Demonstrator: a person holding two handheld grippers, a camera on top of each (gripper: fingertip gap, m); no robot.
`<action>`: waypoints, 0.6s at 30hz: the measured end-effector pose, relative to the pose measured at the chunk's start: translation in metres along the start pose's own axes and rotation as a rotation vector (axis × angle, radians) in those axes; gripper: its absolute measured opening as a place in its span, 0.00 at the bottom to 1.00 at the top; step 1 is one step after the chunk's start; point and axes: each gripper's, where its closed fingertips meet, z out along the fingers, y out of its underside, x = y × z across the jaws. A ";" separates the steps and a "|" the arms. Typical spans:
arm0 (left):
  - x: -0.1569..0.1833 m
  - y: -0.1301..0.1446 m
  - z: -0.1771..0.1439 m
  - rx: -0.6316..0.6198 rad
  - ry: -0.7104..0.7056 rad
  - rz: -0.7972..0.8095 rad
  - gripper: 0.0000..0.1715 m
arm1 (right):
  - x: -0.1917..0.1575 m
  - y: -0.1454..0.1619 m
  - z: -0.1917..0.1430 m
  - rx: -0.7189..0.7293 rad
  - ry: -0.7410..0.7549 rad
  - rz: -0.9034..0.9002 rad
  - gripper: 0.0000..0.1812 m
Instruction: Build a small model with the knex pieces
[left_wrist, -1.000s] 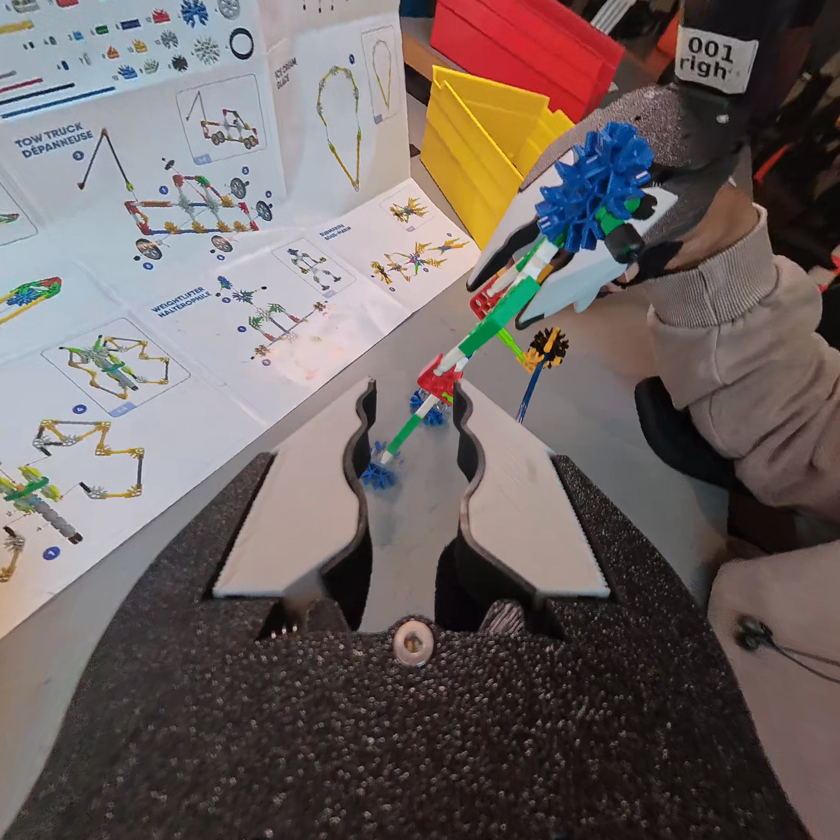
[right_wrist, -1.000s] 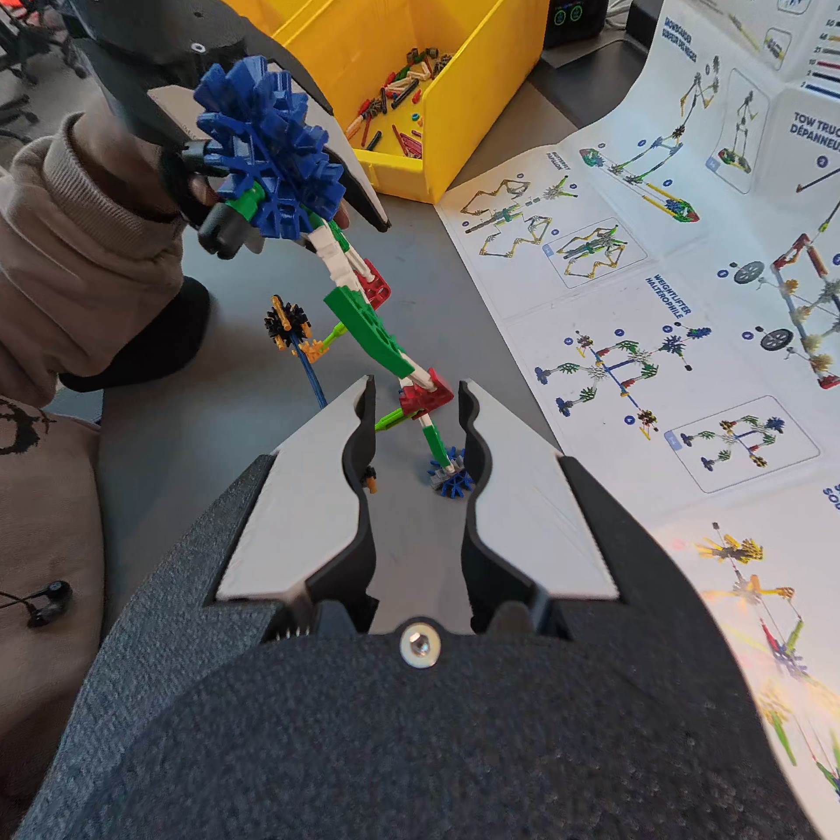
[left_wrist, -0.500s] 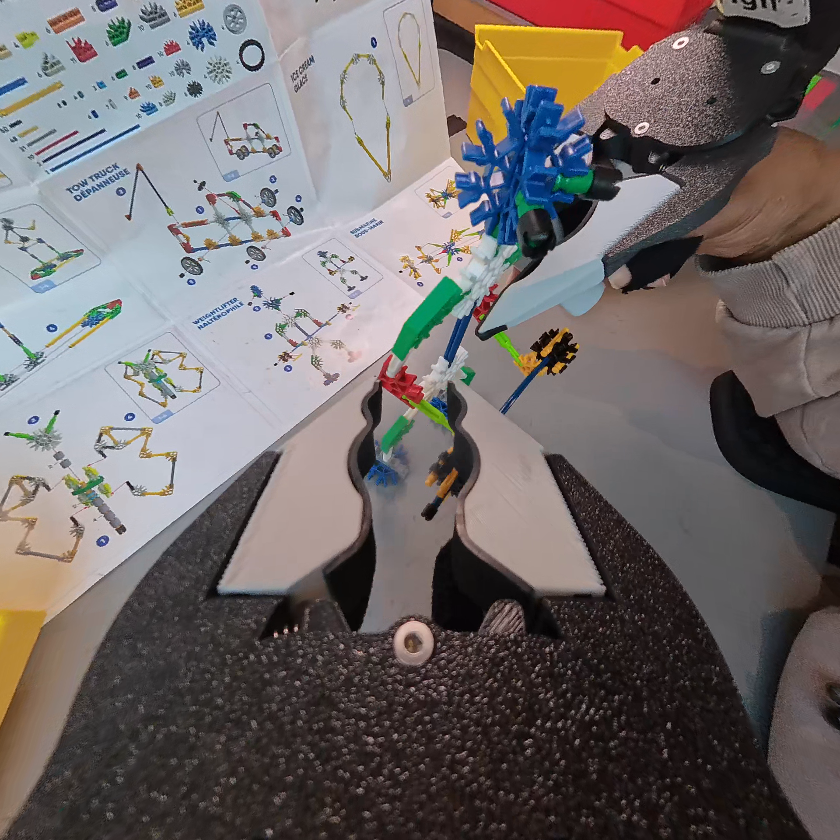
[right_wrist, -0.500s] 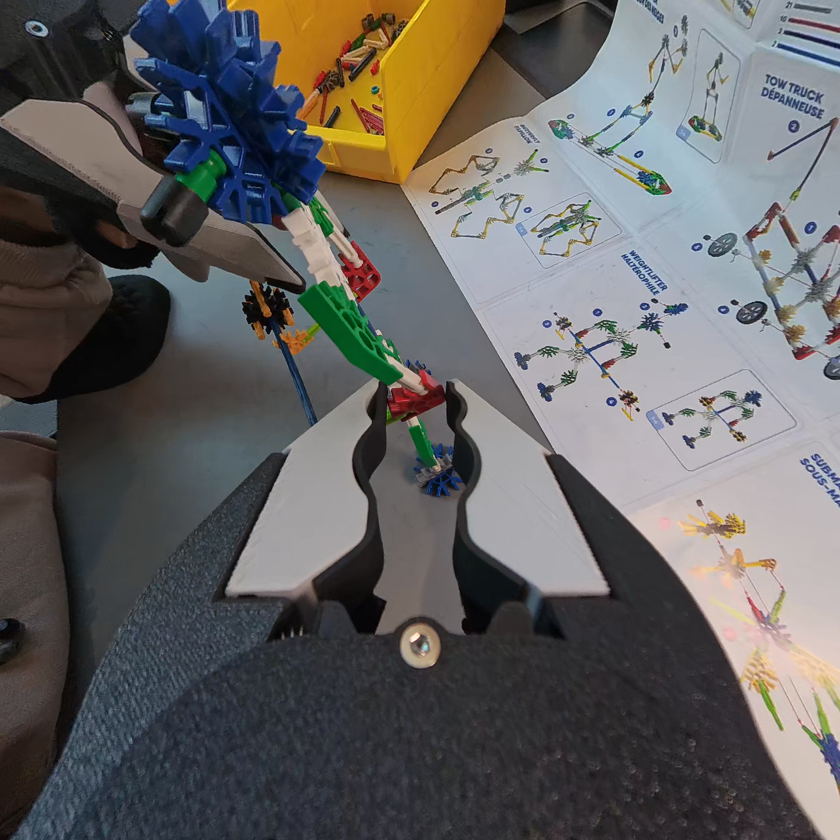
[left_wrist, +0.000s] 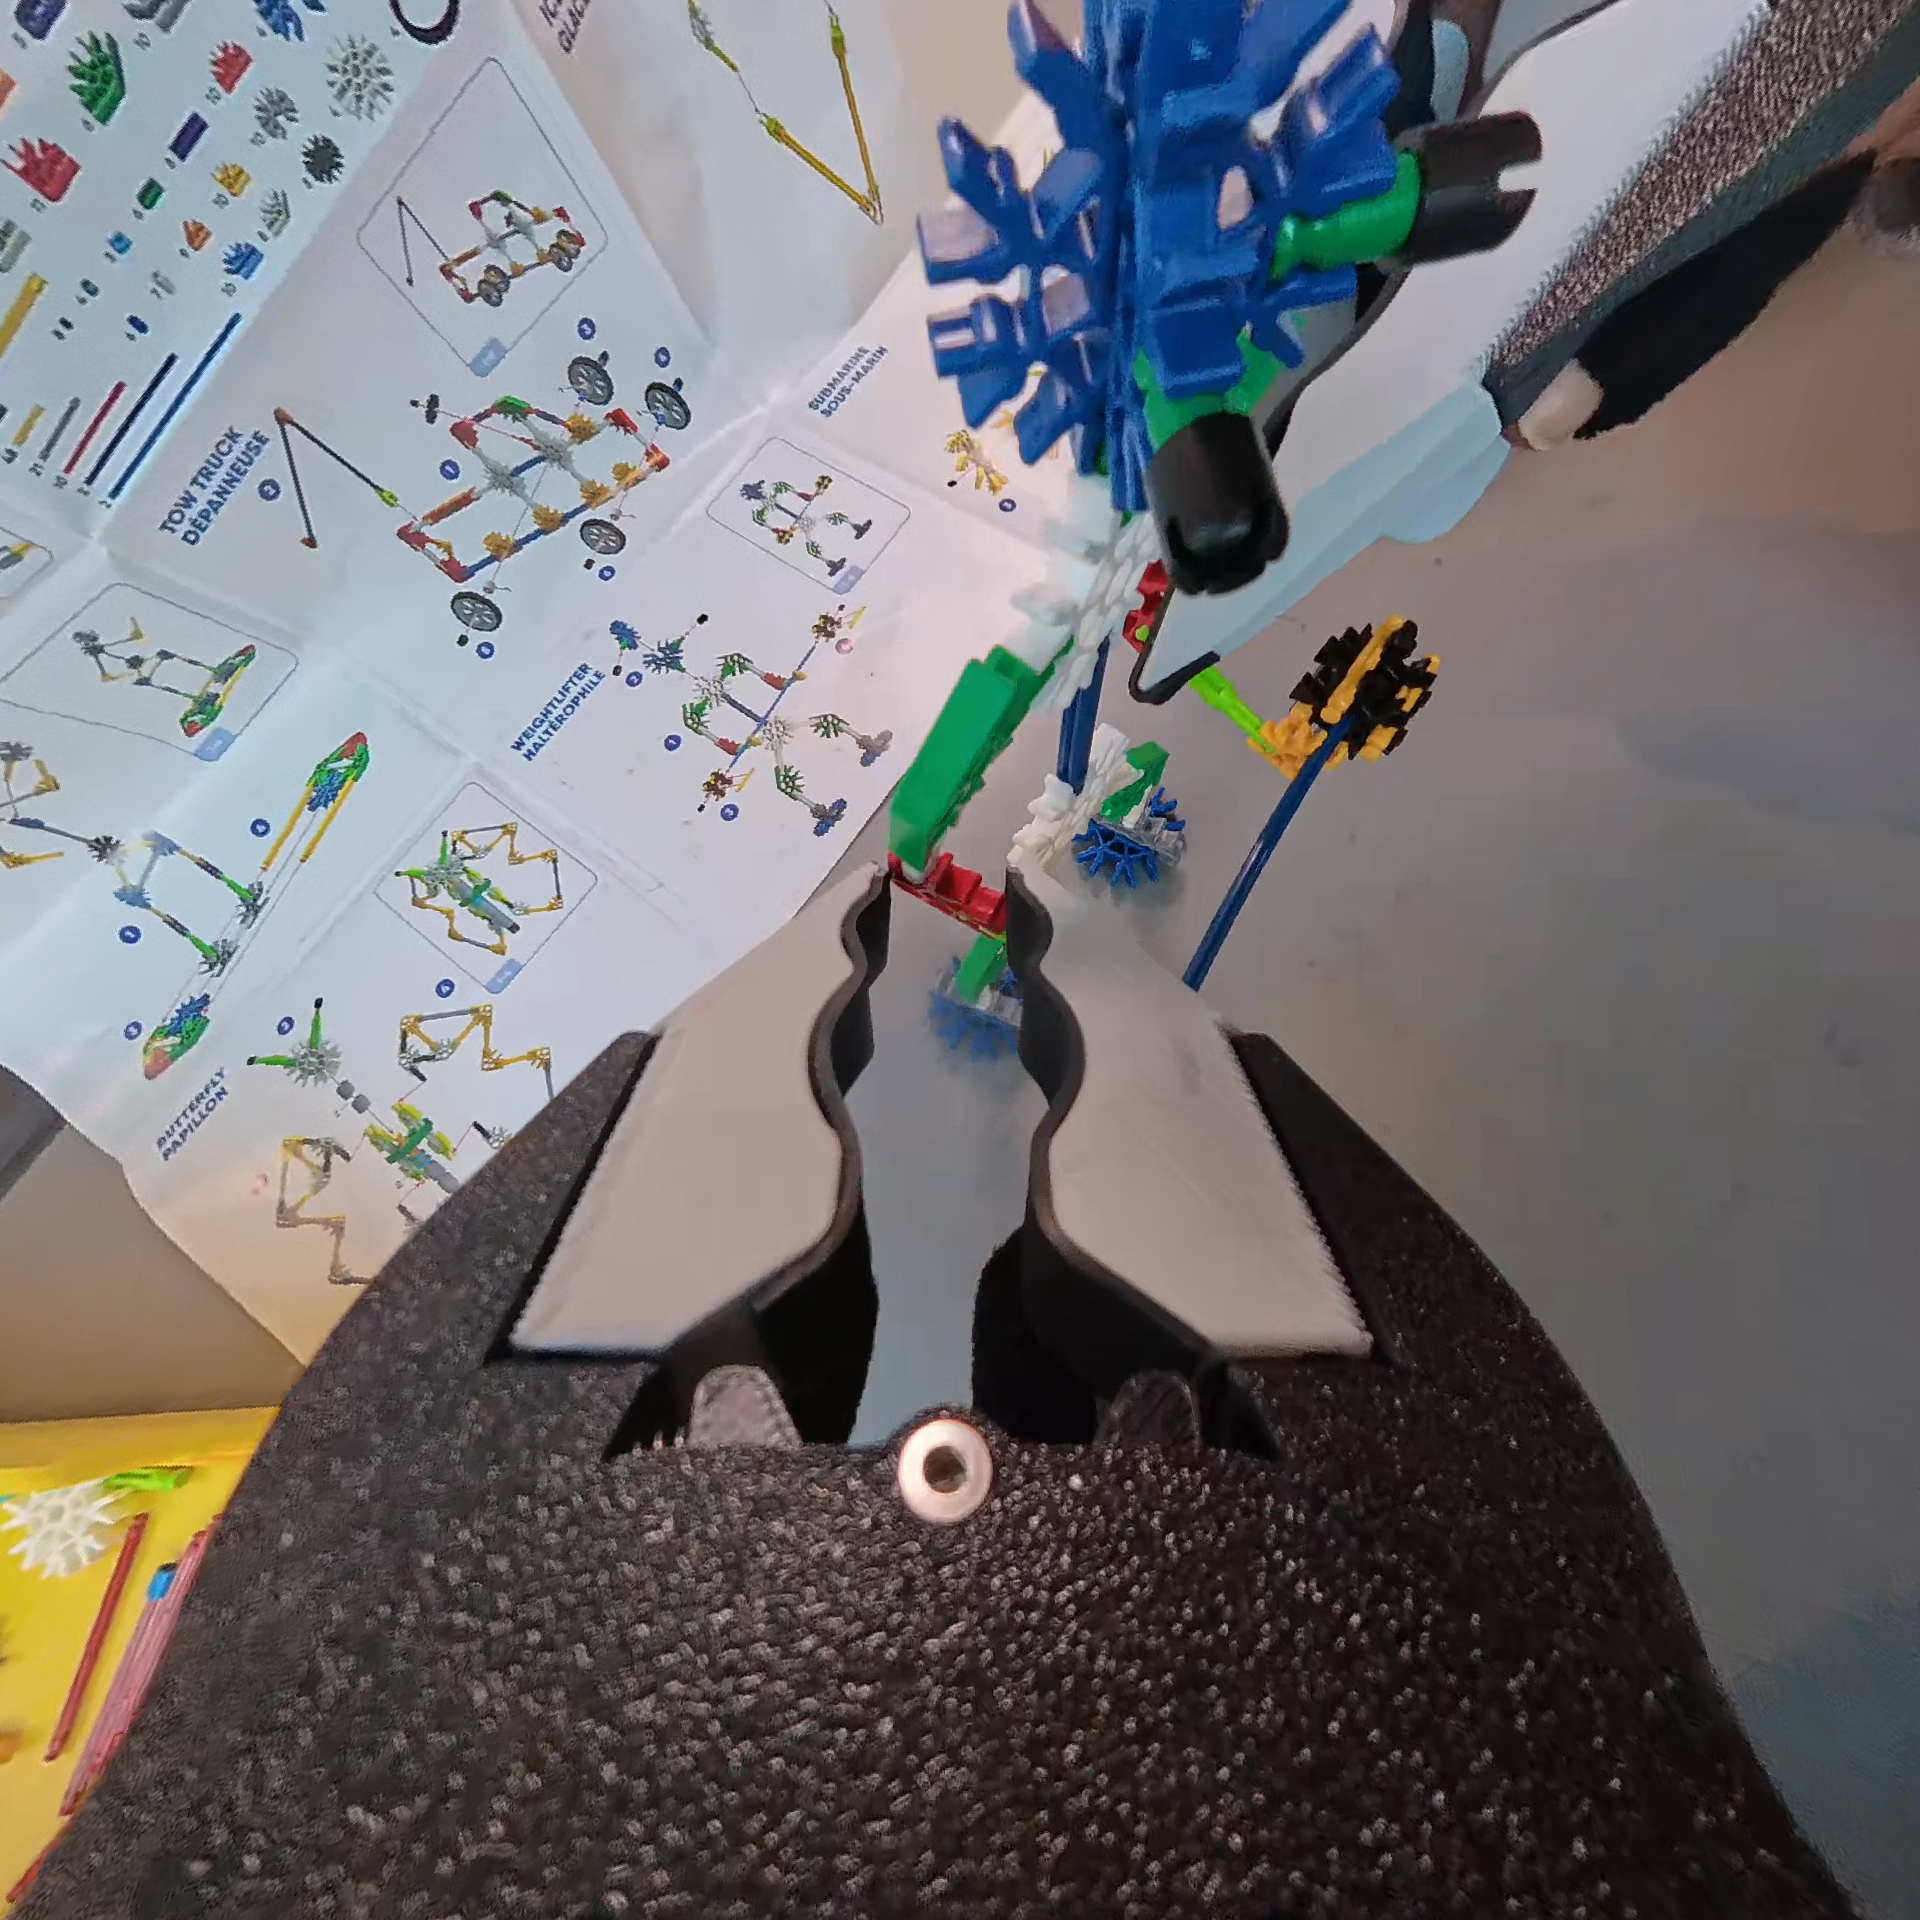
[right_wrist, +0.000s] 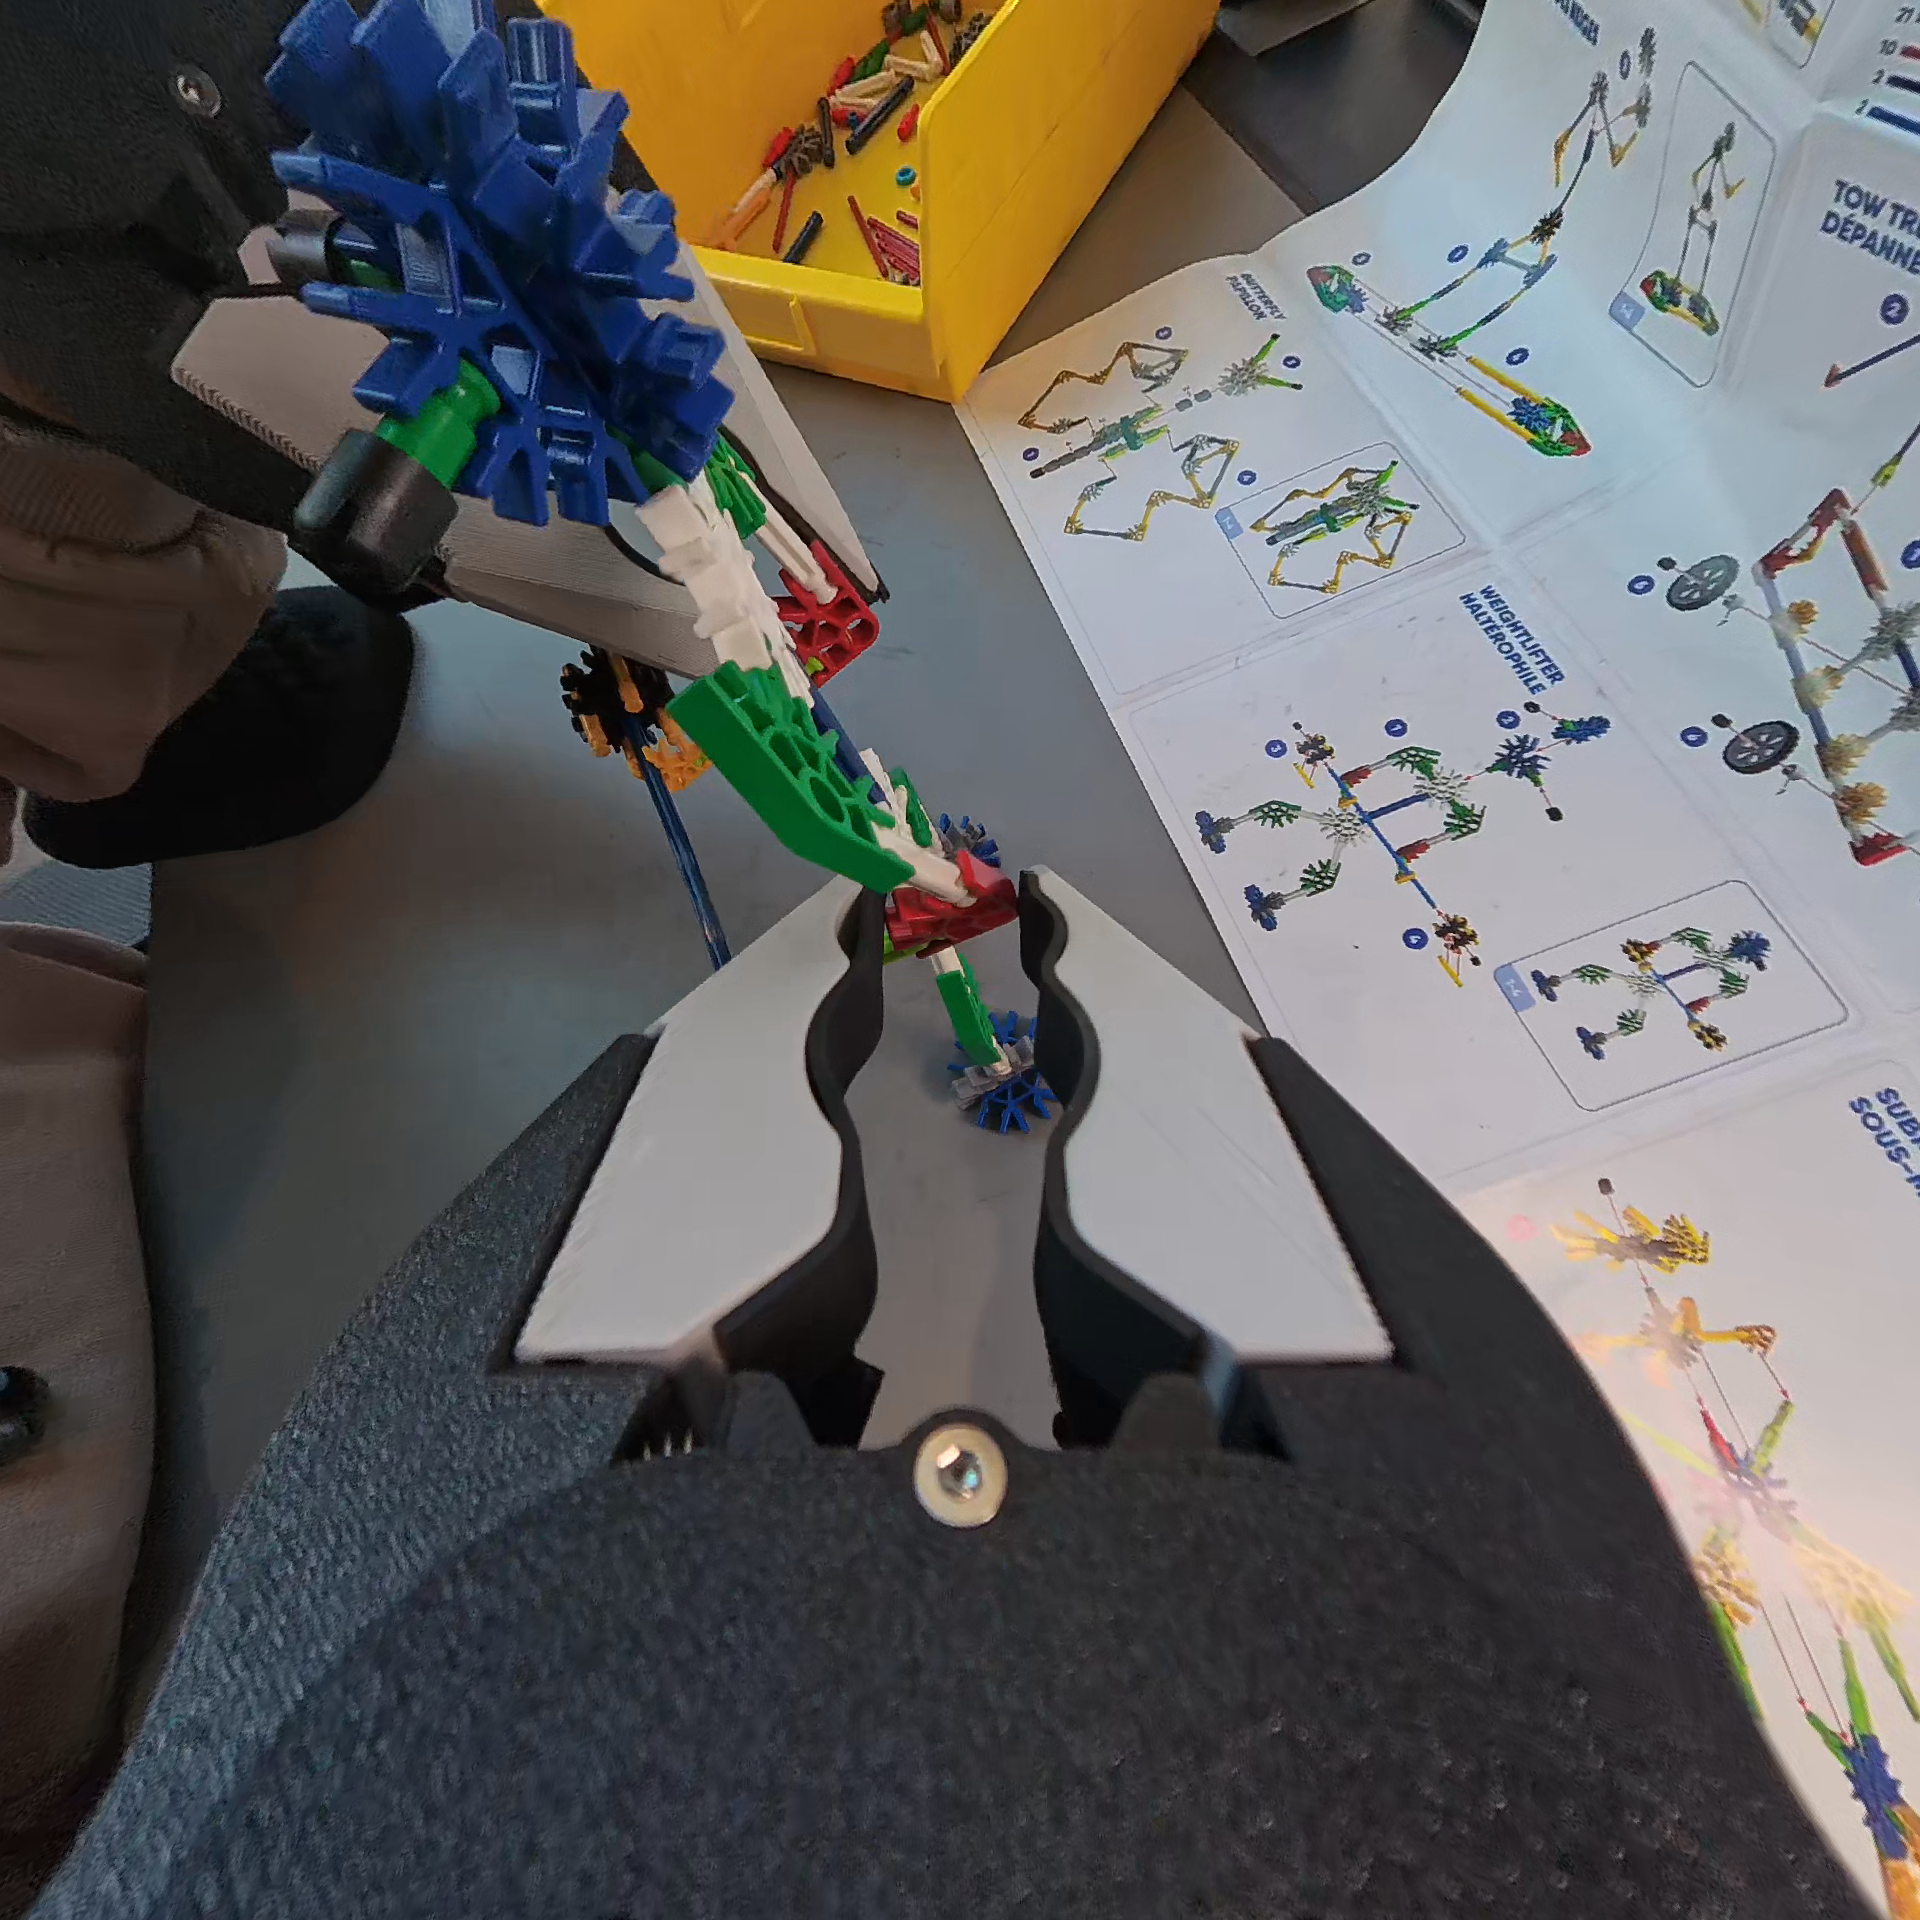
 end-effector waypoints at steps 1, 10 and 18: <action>0.001 0.000 0.000 -0.014 0.017 0.018 0.13 | -0.001 0.000 0.000 -0.010 -0.008 -0.010 0.13; 0.007 0.001 0.000 -0.076 0.142 0.057 0.13 | -0.005 0.005 -0.004 -0.135 -0.079 -0.070 0.13; 0.005 -0.003 -0.001 -0.016 0.152 -0.007 0.14 | 0.000 0.001 -0.004 -0.114 -0.059 -0.057 0.13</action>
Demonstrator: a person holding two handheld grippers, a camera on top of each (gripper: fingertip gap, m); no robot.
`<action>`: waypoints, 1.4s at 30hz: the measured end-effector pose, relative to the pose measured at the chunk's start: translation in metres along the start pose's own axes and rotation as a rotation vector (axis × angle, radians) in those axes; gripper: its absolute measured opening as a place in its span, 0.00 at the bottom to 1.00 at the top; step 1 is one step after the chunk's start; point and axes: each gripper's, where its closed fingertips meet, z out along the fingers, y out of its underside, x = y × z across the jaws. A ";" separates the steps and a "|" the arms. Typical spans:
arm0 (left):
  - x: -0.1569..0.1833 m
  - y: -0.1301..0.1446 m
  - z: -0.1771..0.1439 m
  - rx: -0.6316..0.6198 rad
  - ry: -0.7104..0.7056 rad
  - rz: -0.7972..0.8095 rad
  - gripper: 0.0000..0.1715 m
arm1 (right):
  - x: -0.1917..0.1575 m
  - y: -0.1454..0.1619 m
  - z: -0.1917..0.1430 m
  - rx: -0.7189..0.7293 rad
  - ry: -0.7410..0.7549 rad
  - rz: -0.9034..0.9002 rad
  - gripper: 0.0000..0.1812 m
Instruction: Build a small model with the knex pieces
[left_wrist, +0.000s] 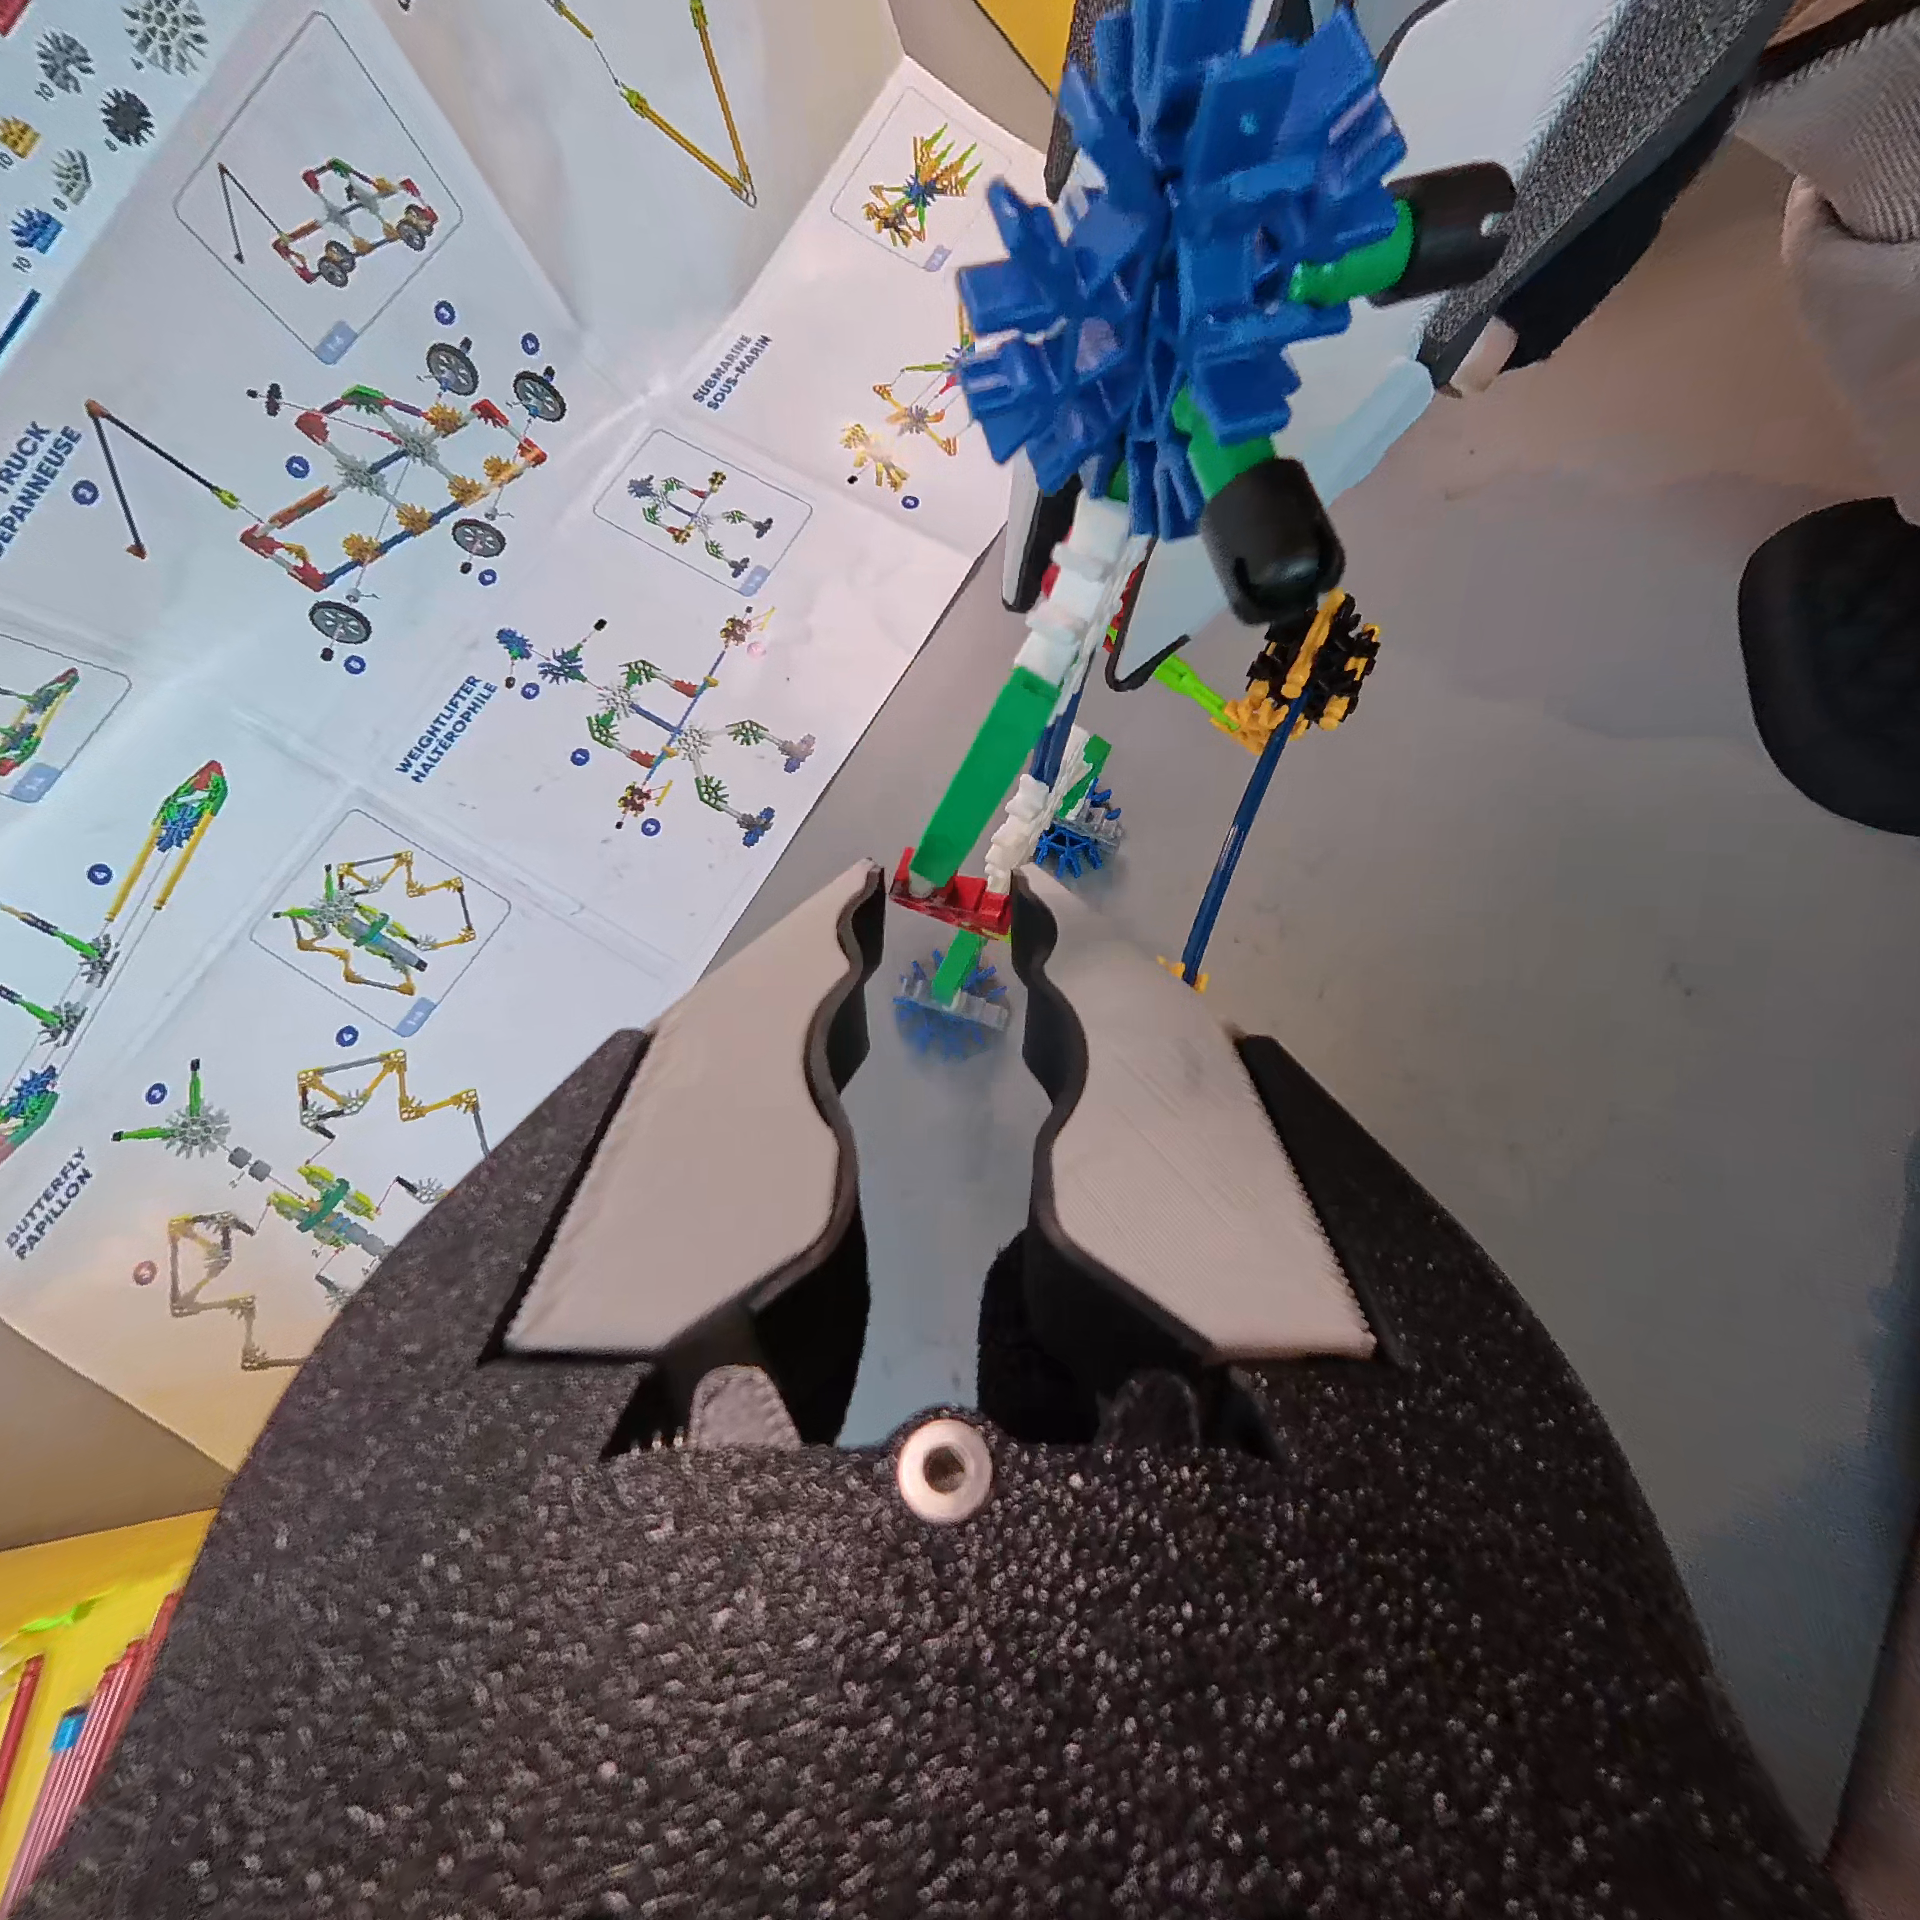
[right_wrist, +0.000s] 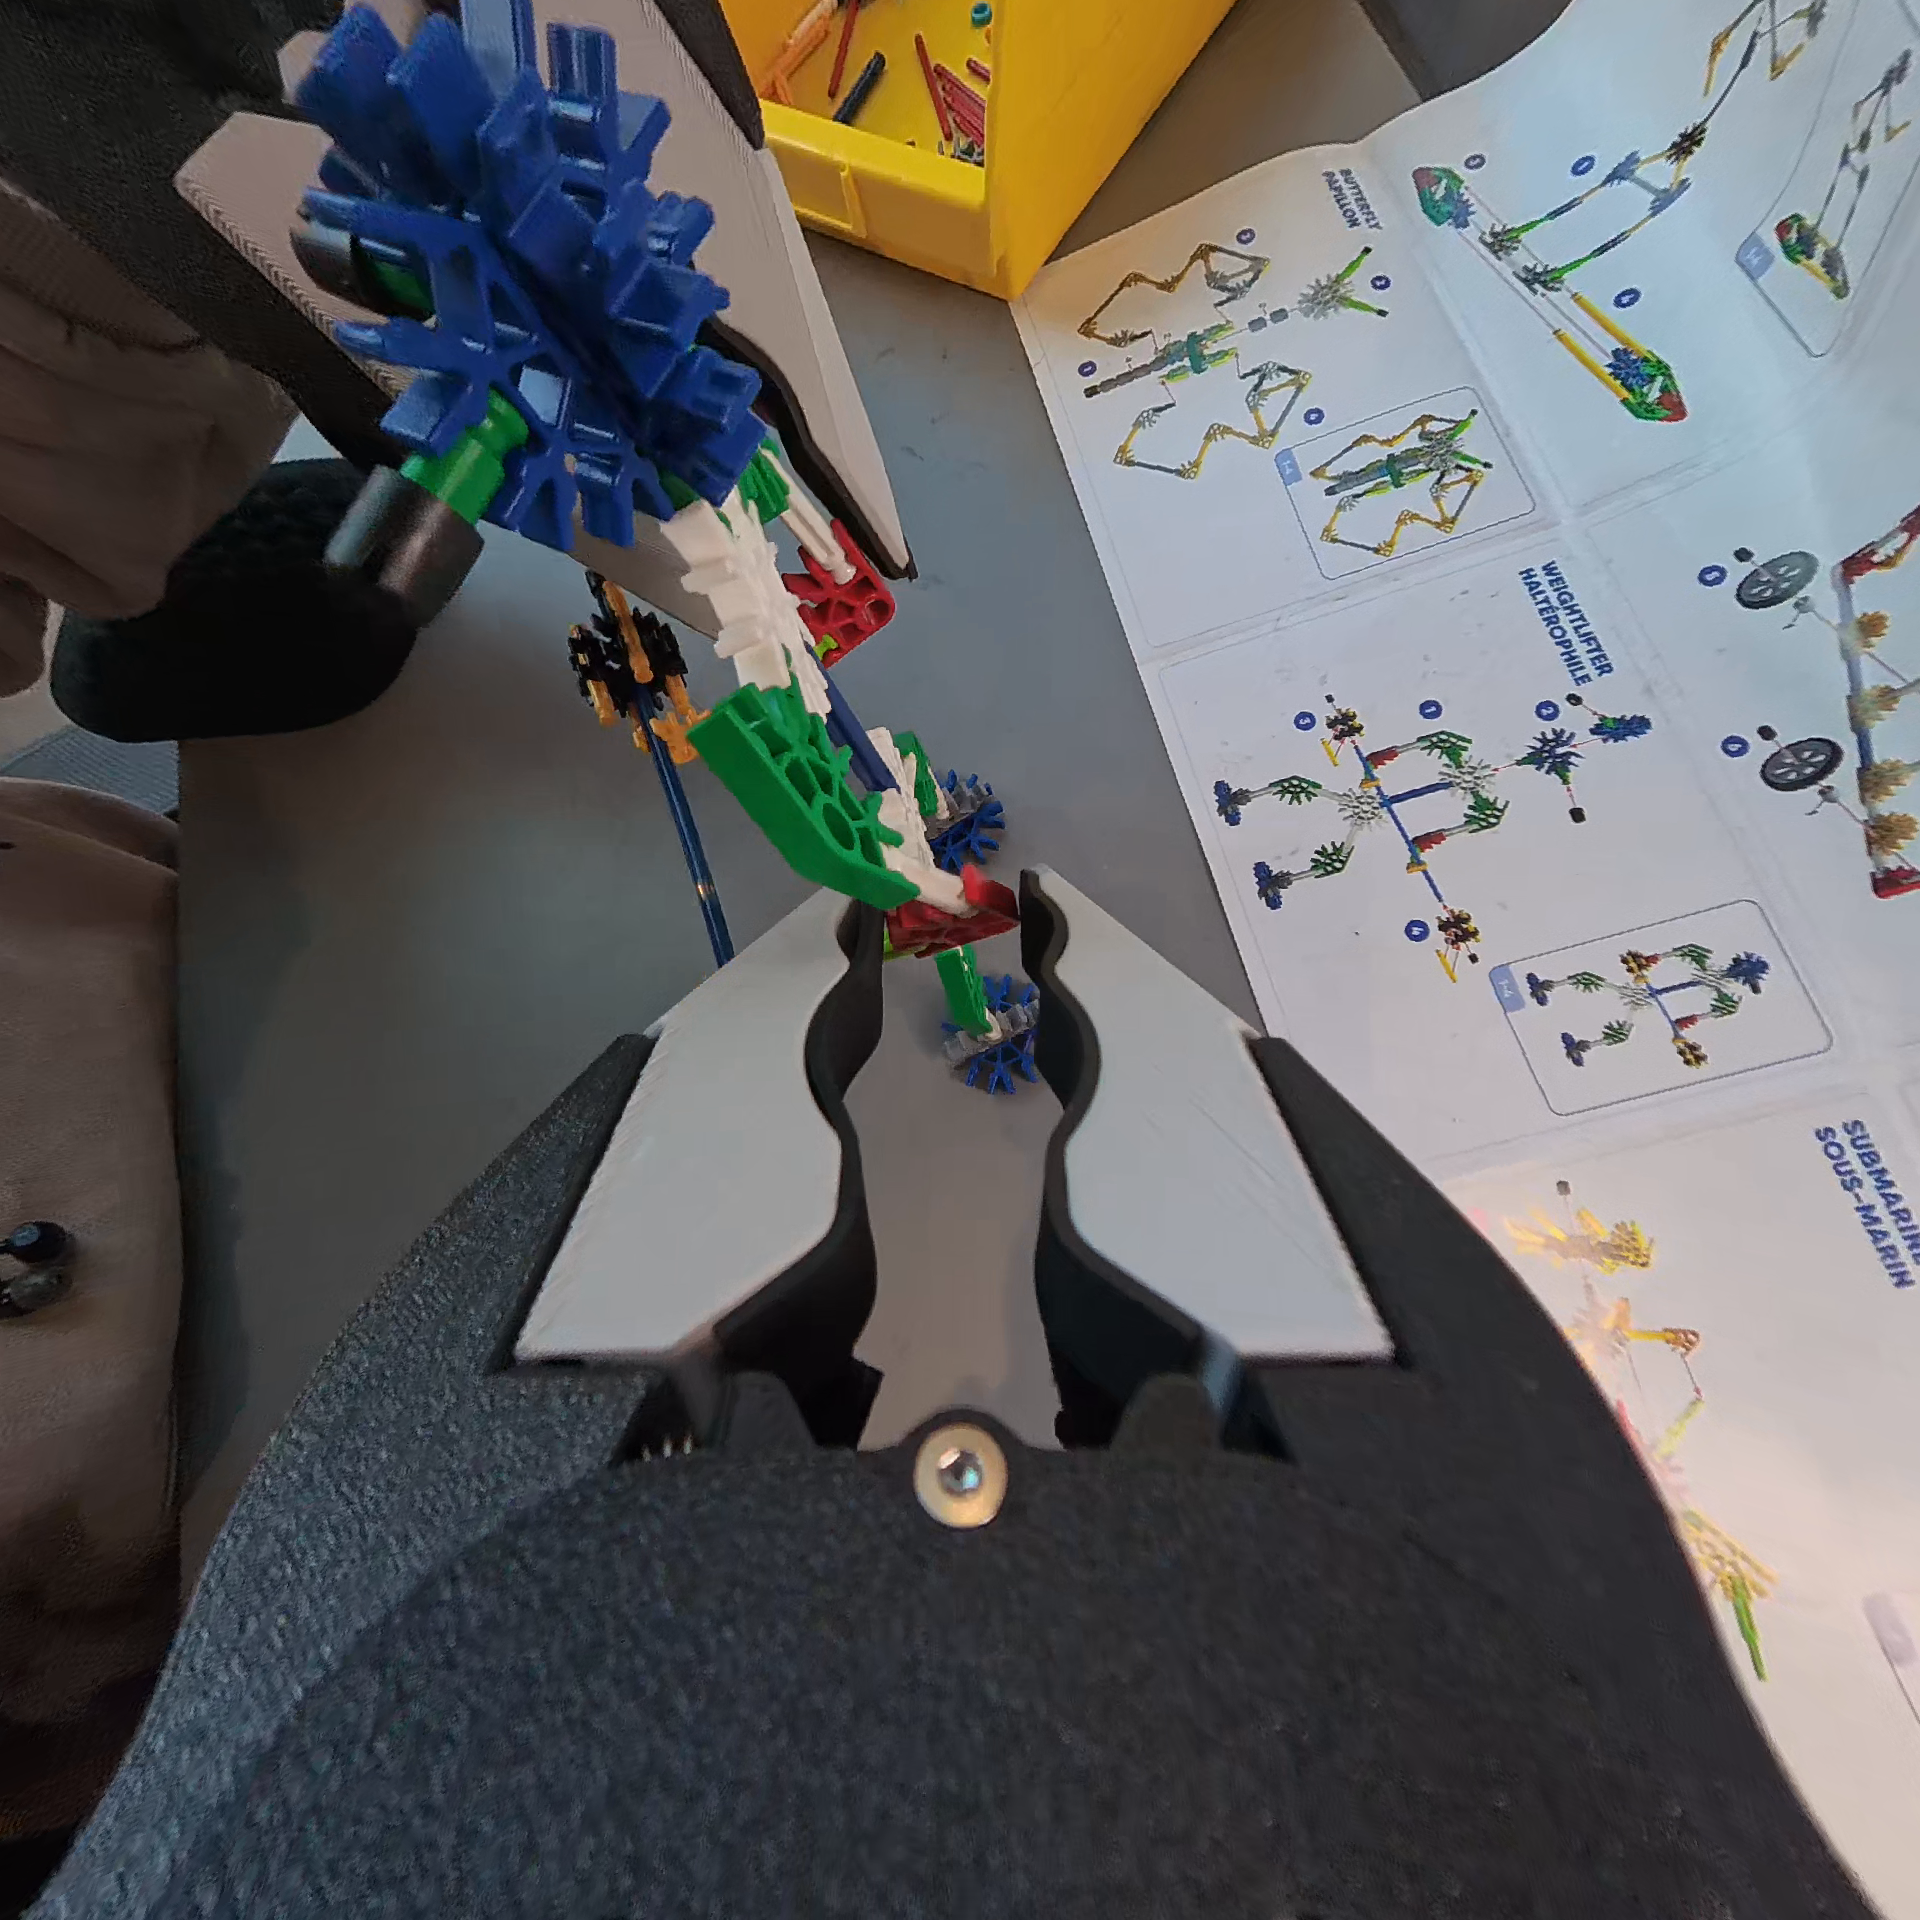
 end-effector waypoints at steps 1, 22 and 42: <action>0.000 -0.001 -0.002 0.017 0.005 -0.006 0.15 | 0.001 -0.002 -0.002 0.019 0.004 0.008 0.14; -0.001 0.067 0.039 0.262 0.120 0.069 0.30 | -0.025 -0.044 -0.032 0.163 0.205 -0.356 0.24; 0.026 0.031 0.066 0.376 0.164 0.231 0.03 | -0.015 -0.052 -0.003 0.115 -0.289 0.163 0.04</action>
